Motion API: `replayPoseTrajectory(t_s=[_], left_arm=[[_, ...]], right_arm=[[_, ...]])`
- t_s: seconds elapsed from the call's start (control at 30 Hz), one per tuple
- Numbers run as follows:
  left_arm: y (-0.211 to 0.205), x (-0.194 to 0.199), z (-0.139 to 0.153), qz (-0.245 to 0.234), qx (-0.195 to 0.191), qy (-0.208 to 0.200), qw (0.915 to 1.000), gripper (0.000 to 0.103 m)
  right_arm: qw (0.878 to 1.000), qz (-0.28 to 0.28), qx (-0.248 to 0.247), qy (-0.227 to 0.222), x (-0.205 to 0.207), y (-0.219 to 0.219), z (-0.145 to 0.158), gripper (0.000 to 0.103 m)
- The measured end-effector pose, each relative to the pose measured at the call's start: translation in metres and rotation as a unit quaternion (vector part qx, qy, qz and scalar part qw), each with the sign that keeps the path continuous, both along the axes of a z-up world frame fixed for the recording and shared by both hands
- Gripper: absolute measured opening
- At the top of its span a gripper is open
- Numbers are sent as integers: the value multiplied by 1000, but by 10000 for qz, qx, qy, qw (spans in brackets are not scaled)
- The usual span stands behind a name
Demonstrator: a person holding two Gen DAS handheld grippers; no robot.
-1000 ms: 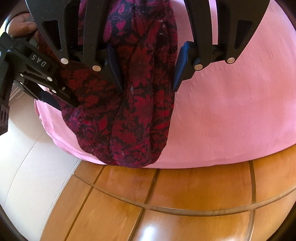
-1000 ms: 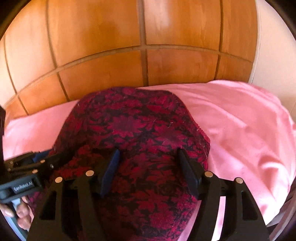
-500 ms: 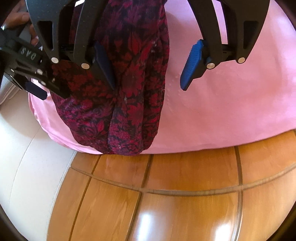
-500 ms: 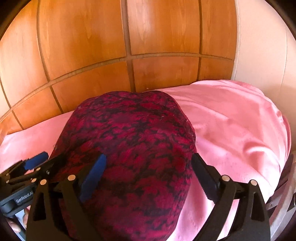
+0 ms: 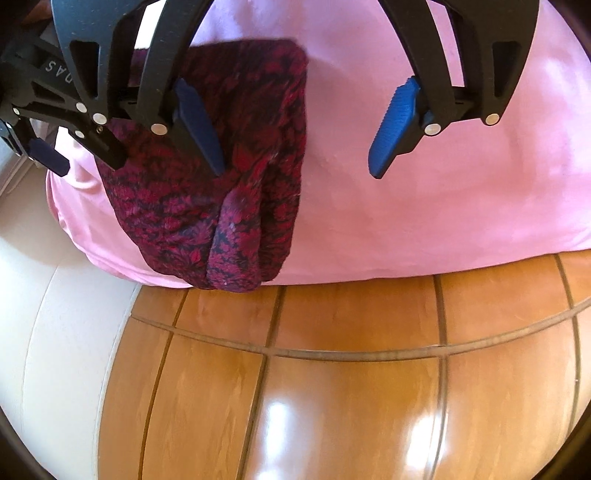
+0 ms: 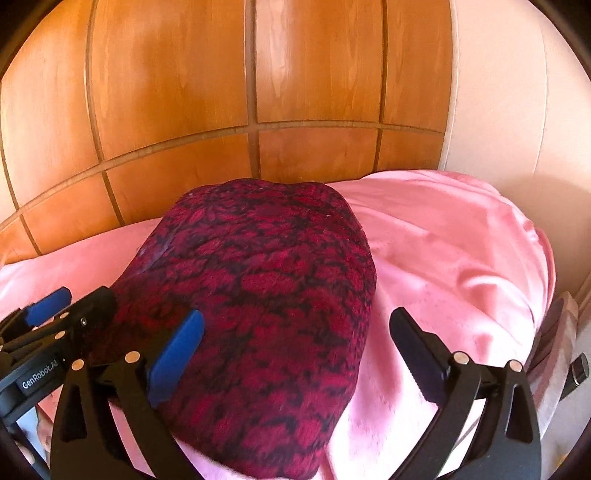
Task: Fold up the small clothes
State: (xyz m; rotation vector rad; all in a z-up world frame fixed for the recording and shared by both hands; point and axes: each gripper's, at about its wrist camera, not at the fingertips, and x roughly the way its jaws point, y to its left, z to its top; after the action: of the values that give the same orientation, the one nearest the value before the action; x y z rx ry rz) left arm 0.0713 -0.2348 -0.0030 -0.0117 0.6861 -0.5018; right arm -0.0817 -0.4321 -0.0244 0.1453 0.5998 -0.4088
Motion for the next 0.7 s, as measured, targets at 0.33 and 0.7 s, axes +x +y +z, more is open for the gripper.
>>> replayPoseTrajectory(t_s=[0.33, 0.7], left_arm=[[39, -30, 1, 406, 110, -335, 9986, 95], [60, -50, -2, 676, 36, -220, 9975, 99]], right_arm=[[9984, -501, 103, -230, -32, 29, 3, 101], [9972, -732, -107, -104, -50, 55, -7, 101]])
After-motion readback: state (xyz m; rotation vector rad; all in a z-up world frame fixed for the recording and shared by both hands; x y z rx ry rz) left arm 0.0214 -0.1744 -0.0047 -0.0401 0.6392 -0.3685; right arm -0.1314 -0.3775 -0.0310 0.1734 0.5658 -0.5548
